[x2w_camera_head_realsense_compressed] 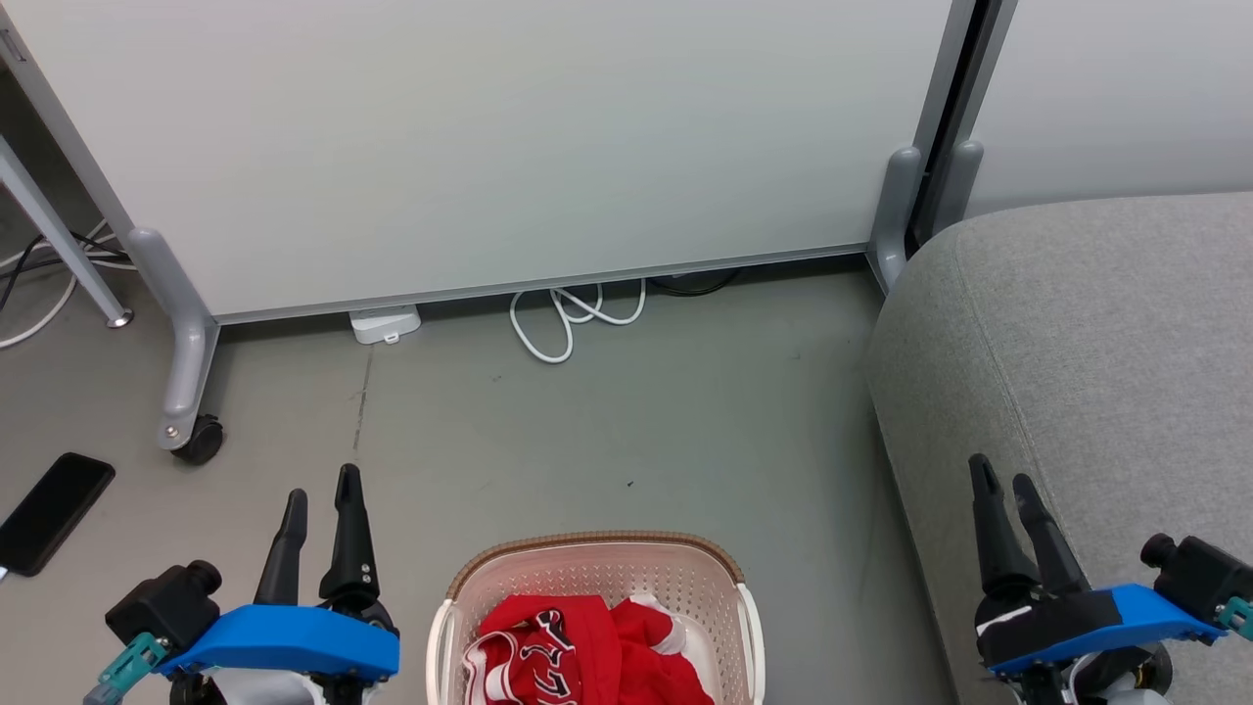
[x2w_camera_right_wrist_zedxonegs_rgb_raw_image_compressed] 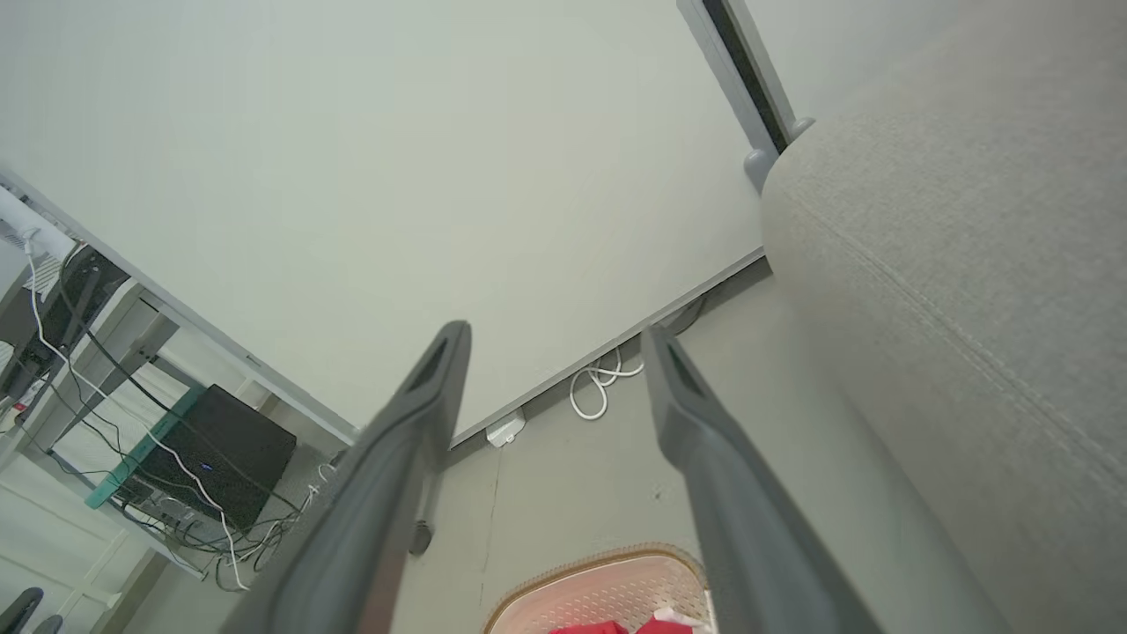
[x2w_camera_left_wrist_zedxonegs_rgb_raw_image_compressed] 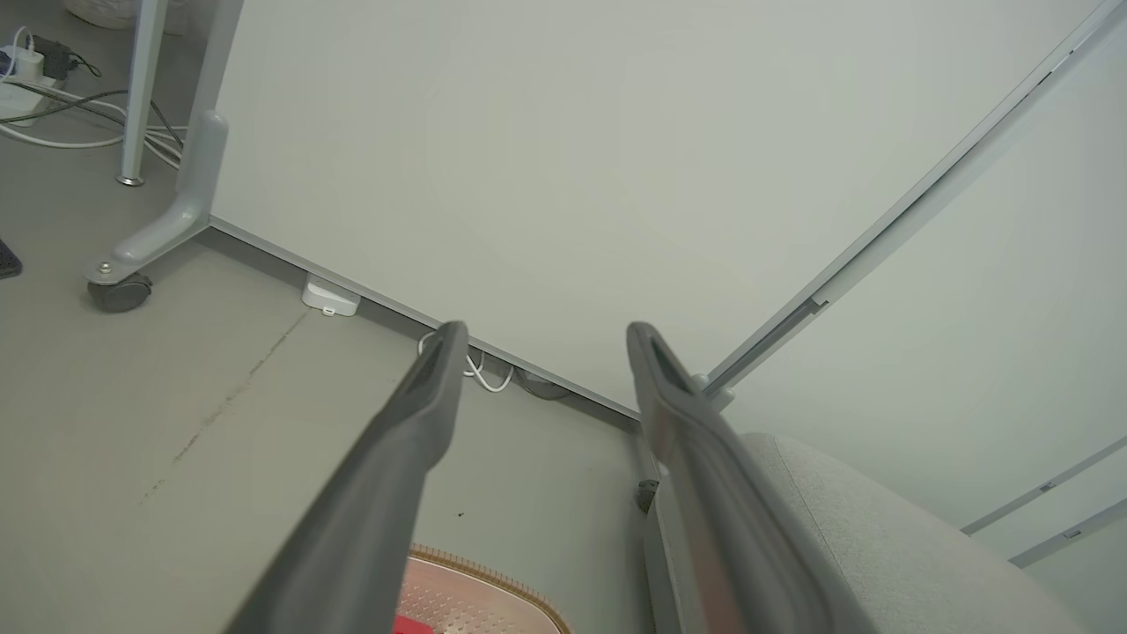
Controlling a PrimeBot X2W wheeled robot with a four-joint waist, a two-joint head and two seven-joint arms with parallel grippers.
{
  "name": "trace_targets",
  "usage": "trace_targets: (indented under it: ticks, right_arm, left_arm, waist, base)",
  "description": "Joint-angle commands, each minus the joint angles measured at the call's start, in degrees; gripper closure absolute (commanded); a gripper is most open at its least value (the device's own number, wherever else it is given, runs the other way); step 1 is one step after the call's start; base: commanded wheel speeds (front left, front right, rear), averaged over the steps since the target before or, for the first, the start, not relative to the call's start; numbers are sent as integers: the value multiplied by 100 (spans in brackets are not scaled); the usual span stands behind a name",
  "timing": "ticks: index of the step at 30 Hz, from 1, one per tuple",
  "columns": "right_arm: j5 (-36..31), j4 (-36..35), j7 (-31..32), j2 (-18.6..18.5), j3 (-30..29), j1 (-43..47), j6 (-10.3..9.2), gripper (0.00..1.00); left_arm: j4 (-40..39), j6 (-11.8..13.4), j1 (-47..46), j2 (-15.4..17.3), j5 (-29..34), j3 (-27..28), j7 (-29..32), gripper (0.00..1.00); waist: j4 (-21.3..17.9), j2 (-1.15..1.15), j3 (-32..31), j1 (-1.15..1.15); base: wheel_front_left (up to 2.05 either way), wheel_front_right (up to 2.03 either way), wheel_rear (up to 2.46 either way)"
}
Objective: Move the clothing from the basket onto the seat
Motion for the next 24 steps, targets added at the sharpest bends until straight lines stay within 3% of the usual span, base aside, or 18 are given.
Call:
trace_targets:
  ticks: [1,24]
  right_arm:
    - [-185,-63,-68,-40,23,-129,16,0]
    - [-1672,69,-420,-53,101,-156,17,0]
  left_arm:
    - [-64,9,-88,55,172,-26,-65,0]
    - [109,-1,-117,149,1582,-246,-419,0]
  waist:
    - [0,0,1,0]
    - [24,0,6,0]
  base:
    - [0,0,0]
    - [0,0,0]
